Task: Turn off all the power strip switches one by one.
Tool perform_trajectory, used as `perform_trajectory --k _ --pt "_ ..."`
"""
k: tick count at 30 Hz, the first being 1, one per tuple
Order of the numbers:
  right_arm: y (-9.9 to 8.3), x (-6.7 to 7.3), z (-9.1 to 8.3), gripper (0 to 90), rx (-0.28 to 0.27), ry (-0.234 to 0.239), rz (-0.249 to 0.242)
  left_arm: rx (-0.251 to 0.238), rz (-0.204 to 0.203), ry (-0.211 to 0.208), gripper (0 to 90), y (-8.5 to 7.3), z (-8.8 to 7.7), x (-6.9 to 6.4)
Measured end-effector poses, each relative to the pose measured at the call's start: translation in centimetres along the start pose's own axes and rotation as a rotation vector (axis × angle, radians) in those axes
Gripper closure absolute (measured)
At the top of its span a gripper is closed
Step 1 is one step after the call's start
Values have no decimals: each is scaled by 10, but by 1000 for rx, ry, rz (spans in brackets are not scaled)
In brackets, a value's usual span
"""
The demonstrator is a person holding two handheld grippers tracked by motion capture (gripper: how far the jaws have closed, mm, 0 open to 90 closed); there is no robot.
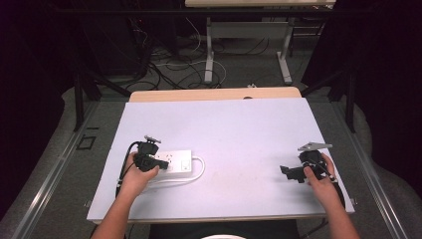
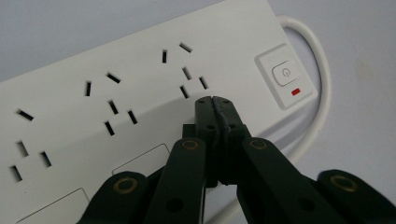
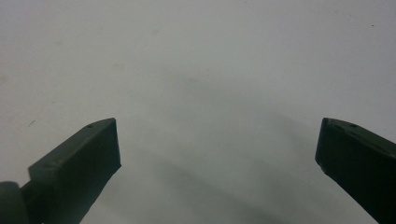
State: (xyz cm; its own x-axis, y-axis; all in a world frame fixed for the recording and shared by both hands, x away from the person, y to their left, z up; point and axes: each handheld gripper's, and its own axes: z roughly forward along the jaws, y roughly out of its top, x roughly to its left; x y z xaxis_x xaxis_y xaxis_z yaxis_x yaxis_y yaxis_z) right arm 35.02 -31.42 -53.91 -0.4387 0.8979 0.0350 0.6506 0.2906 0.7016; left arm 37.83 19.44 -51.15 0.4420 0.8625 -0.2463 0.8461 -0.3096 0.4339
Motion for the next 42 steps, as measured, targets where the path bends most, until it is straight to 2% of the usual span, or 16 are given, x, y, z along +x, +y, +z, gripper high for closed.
perform_trajectory --k 9,29,33,36,39,42 --pt "0 0 0 0 0 -1 -1 2 -12 -7 900 -3 -2 2" --pt "0 -1 -1 0 -7 -3 -9 2 -13 8 900 -2 -2 1" --pt "0 -1 -2 0 -4 -5 -8 13 3 50 900 -2 0 -2" --pt "0 -1 -1 0 -5 2 -9 5 -8 50 900 -3 0 -2" --pt "0 0 0 0 -3 -1 0 18 4 63 900 -2 0 -4" --pt "0 0 0 0 -1 0 -7 9 -2 60 900 -2 0 -3"
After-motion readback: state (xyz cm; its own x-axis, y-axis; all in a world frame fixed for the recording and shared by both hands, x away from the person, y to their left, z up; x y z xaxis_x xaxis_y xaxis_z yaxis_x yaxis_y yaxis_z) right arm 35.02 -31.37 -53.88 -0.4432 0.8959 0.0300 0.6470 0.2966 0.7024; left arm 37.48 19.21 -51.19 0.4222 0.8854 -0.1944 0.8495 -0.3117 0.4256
